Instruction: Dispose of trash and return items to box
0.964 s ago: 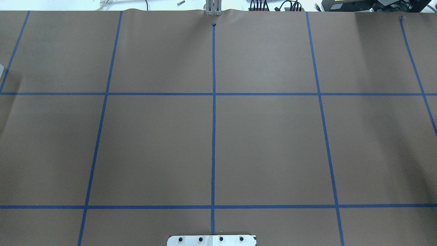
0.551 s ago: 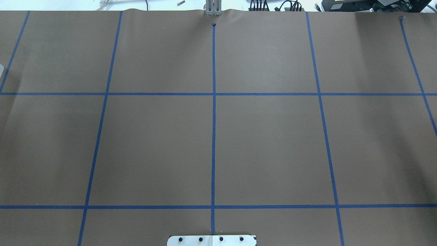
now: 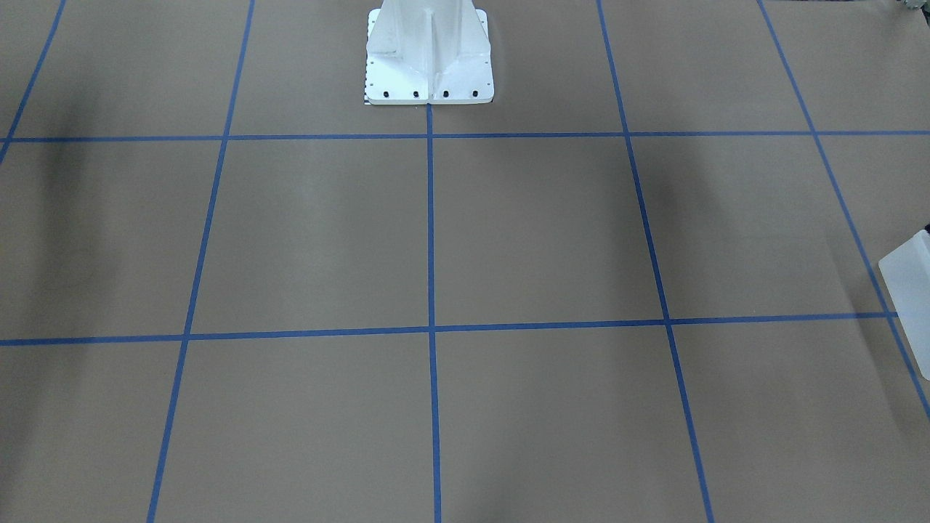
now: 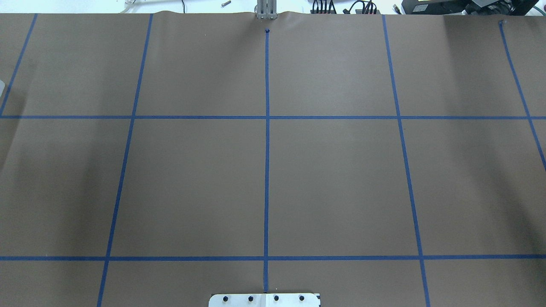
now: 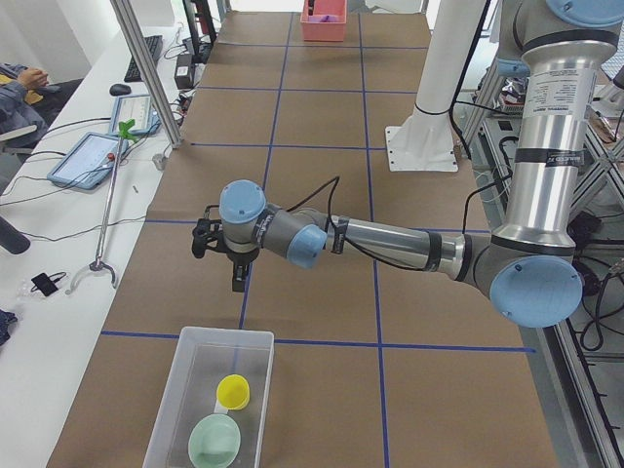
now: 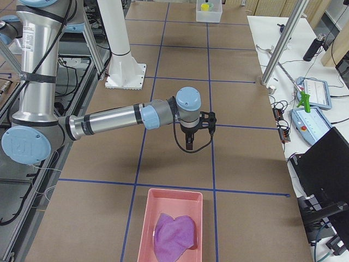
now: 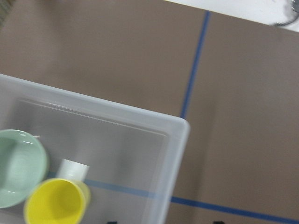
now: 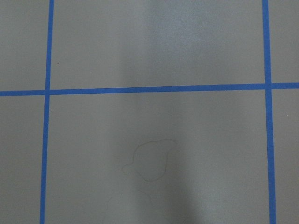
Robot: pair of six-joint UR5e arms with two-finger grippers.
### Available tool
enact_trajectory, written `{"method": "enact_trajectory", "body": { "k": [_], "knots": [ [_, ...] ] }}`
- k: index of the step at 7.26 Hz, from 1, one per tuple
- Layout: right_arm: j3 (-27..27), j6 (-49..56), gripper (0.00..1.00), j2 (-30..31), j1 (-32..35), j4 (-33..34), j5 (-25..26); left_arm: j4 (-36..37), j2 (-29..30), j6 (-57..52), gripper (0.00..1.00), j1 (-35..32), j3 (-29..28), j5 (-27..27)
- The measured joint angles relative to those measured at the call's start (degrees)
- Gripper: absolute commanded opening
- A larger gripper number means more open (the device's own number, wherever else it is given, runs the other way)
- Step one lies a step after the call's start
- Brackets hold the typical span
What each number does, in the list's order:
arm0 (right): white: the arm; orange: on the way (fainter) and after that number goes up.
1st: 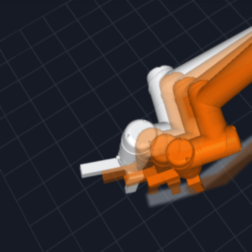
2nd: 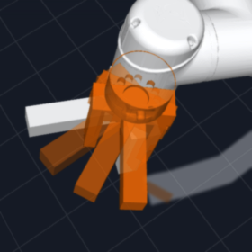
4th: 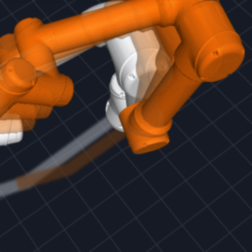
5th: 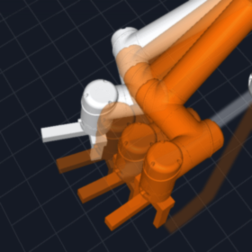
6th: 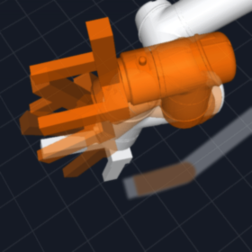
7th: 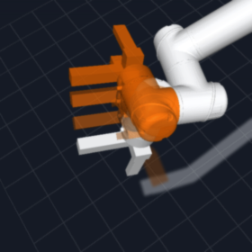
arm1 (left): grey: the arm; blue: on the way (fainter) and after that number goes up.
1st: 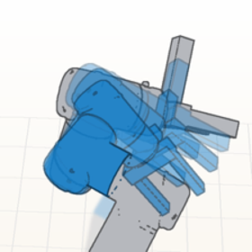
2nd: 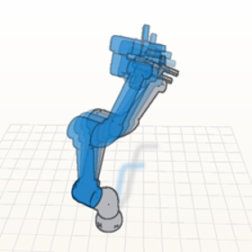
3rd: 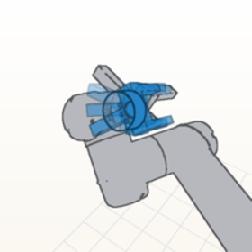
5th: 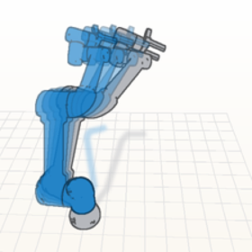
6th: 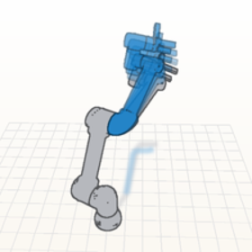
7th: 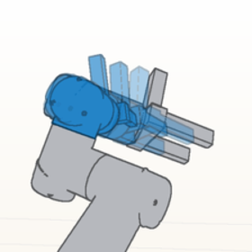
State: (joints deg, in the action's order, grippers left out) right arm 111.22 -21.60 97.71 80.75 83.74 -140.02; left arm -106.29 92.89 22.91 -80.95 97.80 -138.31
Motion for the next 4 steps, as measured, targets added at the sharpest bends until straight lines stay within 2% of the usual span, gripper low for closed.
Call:
{"method": "enact_trajectory", "body": {
  "k": [2,4],
  "knots": [
    [-0.08,0.05,1.0,0.02,-0.06,0.13,0.07,2.51,-0.98,0.37,0.97,3.43,4.79,0.37],
    [-0.31,0.07,1.0,-0.1,-0.96,0.4,1.8,8.98,-0.61,0.03,0.97,4.92,7.19,1.61]
  ]
}}
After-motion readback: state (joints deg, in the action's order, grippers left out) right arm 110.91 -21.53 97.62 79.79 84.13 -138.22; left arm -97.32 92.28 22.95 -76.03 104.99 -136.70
